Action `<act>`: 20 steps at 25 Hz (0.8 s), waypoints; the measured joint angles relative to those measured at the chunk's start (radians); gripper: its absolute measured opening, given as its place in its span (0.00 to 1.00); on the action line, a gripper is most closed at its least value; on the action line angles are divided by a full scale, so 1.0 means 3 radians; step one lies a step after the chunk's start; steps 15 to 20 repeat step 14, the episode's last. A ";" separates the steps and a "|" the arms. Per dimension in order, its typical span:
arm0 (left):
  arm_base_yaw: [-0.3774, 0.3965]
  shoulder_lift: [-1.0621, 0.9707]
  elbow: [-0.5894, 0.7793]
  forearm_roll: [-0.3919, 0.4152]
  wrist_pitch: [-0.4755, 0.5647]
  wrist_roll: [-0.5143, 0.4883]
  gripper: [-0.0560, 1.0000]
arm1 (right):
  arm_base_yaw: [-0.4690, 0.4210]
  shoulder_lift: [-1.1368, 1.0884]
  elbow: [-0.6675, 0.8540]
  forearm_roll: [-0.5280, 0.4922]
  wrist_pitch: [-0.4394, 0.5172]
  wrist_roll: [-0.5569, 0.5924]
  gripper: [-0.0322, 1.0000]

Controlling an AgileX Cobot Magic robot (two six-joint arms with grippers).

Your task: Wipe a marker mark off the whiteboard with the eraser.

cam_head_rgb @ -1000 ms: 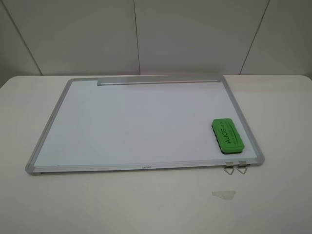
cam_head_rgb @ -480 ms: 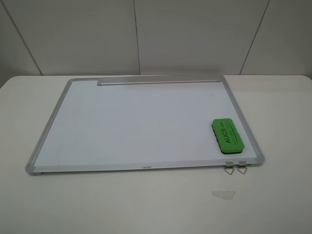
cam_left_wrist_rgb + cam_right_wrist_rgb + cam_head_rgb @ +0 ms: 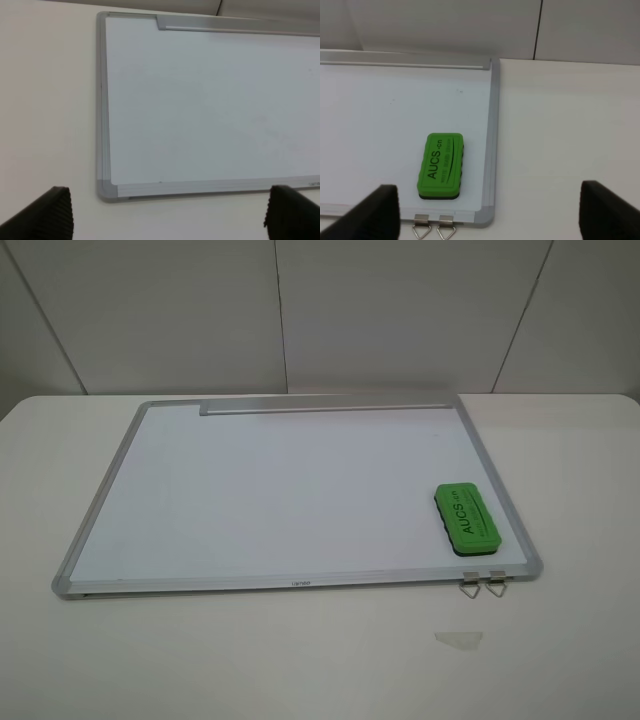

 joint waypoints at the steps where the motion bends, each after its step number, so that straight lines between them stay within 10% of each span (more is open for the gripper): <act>1: 0.0000 0.0000 0.0000 0.0000 0.0000 0.0000 0.79 | 0.0000 0.0000 0.0000 0.0000 0.0000 0.0000 0.74; 20: 0.0000 0.0000 0.0000 0.0000 0.0000 0.0000 0.79 | 0.0000 0.0000 0.0000 0.0000 0.0000 0.0000 0.74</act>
